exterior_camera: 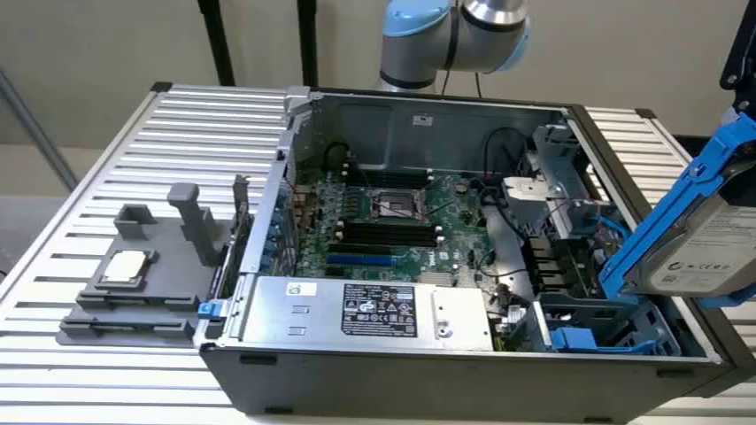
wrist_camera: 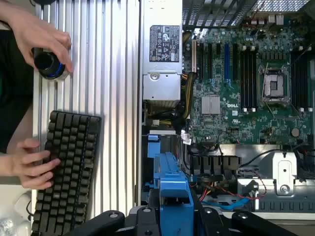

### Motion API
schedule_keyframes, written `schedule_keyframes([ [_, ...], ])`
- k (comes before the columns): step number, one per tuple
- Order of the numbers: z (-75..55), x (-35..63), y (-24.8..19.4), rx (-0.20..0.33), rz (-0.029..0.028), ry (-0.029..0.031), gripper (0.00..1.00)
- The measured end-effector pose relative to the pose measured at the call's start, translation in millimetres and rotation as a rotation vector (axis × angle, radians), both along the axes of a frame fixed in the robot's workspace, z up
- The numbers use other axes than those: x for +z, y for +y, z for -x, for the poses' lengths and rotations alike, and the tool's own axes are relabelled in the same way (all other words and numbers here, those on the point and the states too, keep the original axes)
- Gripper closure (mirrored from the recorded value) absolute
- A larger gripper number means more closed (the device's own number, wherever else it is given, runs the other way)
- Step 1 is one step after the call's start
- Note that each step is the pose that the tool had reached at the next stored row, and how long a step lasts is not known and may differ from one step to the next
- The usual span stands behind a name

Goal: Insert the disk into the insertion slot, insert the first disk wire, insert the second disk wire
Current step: 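Insert the disk into the insertion slot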

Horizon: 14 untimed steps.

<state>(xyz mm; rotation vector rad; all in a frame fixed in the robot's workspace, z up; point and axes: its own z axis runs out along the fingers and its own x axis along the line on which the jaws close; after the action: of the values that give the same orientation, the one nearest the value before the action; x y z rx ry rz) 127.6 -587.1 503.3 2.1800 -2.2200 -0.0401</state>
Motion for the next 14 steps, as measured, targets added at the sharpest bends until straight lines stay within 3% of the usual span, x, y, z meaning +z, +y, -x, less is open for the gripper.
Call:
schedule_keyframes([
  [14,1.0,-0.1,0.0,0.0,0.0,0.0,0.67],
])
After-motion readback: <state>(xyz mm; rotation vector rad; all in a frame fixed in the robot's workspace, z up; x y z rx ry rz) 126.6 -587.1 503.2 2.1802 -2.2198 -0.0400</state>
